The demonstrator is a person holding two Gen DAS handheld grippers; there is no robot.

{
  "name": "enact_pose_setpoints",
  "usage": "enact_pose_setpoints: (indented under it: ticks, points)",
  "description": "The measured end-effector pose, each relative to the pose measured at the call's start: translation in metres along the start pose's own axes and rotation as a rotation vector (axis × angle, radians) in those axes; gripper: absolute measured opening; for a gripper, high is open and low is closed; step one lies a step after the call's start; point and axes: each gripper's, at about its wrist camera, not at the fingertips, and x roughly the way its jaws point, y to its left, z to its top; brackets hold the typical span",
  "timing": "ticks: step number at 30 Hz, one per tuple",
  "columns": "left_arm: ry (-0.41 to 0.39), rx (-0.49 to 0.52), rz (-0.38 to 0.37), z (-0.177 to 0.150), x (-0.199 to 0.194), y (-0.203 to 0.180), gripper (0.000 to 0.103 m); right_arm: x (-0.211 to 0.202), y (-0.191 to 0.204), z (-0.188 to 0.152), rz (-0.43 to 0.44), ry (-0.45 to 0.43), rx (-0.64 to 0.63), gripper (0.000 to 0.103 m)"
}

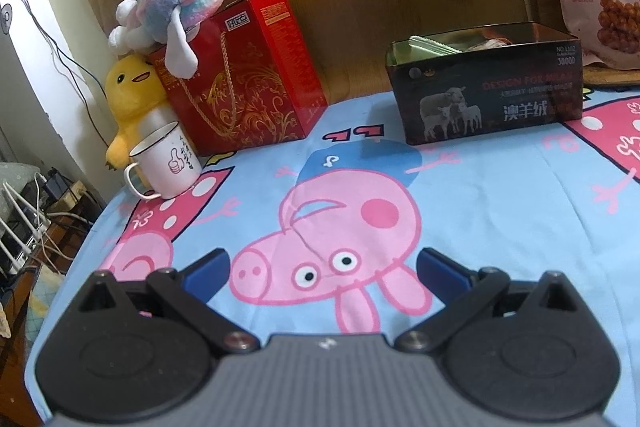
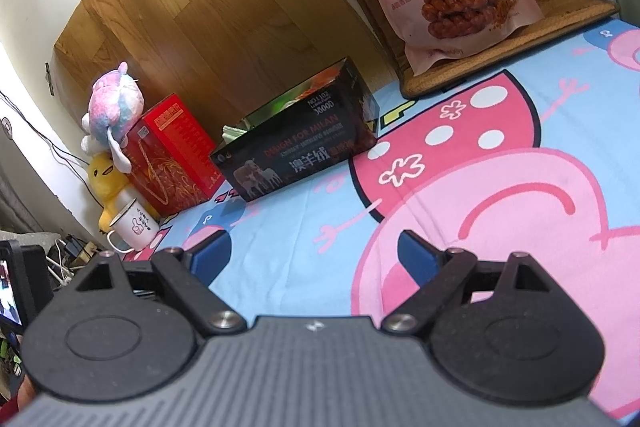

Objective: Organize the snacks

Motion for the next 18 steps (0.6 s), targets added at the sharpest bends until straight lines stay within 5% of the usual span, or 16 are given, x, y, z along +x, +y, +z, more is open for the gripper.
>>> enact_pose_setpoints:
  ticks: [18]
  points:
    - [0.026,-0.014,-0.158,0.001,-0.019,-0.016,0.103,0.001,0.012,-0.004,-0.005,-0.008,-0.059,0.092]
